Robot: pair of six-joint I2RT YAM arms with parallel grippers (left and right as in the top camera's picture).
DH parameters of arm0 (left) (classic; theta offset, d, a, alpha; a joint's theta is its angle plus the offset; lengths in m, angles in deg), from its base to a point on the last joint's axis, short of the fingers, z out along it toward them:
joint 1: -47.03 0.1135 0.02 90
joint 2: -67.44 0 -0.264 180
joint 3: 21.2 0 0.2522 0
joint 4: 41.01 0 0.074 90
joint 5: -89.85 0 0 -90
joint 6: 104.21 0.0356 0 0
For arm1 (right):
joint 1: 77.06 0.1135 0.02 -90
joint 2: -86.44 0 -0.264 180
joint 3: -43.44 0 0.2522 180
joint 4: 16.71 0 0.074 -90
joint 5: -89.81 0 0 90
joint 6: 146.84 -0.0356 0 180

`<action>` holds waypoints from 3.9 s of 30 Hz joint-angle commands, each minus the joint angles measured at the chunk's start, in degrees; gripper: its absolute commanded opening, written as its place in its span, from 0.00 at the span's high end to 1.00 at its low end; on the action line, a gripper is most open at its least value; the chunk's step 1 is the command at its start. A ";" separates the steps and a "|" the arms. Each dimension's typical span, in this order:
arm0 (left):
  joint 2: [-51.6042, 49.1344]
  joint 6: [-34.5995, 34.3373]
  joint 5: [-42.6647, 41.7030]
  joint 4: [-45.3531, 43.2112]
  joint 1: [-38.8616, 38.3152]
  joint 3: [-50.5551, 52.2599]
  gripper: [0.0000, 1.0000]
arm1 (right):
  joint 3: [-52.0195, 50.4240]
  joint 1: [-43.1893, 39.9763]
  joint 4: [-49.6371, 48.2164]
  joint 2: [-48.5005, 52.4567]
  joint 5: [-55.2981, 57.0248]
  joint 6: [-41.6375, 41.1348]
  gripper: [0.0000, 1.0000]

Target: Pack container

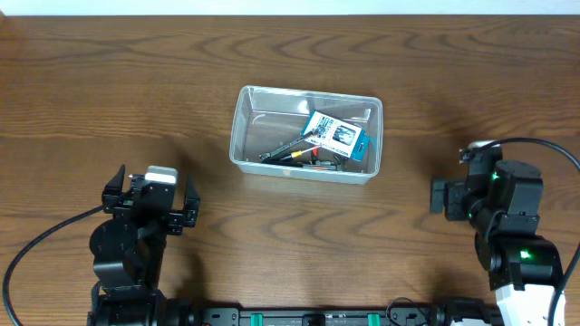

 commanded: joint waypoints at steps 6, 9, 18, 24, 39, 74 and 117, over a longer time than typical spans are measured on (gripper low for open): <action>0.35 -0.74 -0.76 0.15 -0.07 0.15 0.02 | -0.07 -0.74 3.06 -0.33 0.17 -0.42 0.01; 0.33 -0.76 -0.76 0.15 -0.09 0.15 0.02 | -0.07 -0.74 3.08 -0.33 0.17 -0.42 0.01; 0.33 -0.76 -0.76 0.15 -0.09 0.15 0.02 | -0.07 -0.74 3.13 -0.33 0.17 -0.42 0.01; 0.33 -0.76 -0.76 0.15 -0.09 0.15 0.02 | -0.07 -0.76 3.13 -0.66 0.17 -0.42 0.01; 0.33 -0.76 -0.76 0.15 -0.09 0.15 0.02 | -0.09 4.90 6.60 -25.24 11.39 6.05 0.01; 0.33 -0.76 -0.76 0.15 -0.09 0.15 0.02 | -39.36 11.91 -36.74 -46.16 11.15 -13.03 0.01; 11.47 -16.70 -4.55 6.56 -5.97 3.78 0.02 | -39.36 11.87 -36.96 -46.14 11.15 -13.09 0.01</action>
